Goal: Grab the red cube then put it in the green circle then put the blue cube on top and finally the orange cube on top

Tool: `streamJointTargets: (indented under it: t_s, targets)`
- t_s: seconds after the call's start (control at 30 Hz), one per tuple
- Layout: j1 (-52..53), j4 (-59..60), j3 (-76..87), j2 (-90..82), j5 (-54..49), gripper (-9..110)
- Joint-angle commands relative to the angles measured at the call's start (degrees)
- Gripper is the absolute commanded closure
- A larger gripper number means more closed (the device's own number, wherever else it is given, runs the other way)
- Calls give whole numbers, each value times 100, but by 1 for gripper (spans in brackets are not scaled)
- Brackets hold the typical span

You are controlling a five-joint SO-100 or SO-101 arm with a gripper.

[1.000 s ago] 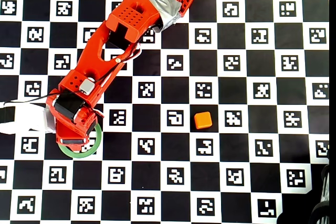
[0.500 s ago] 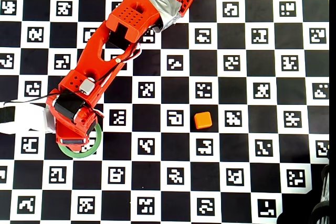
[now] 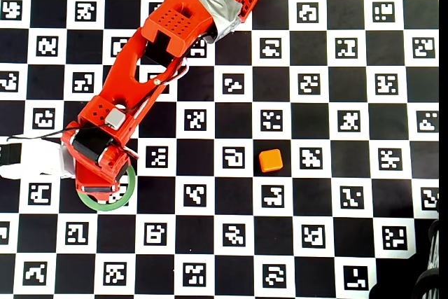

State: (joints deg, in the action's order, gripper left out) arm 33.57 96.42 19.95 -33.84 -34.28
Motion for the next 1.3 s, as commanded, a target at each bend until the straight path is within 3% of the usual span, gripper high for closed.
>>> streamJointTargets:
  t_s: [0.0, 0.57, 1.07, 1.27]
  targets:
    - [-62, -97, -62, -290, 79, 97]
    - [-53, -202, 97, -272, 114, 97]
    - [-18, -229, 132, -255, 132, 87]
    - [-9, -158, 132, -255, 62, 72]
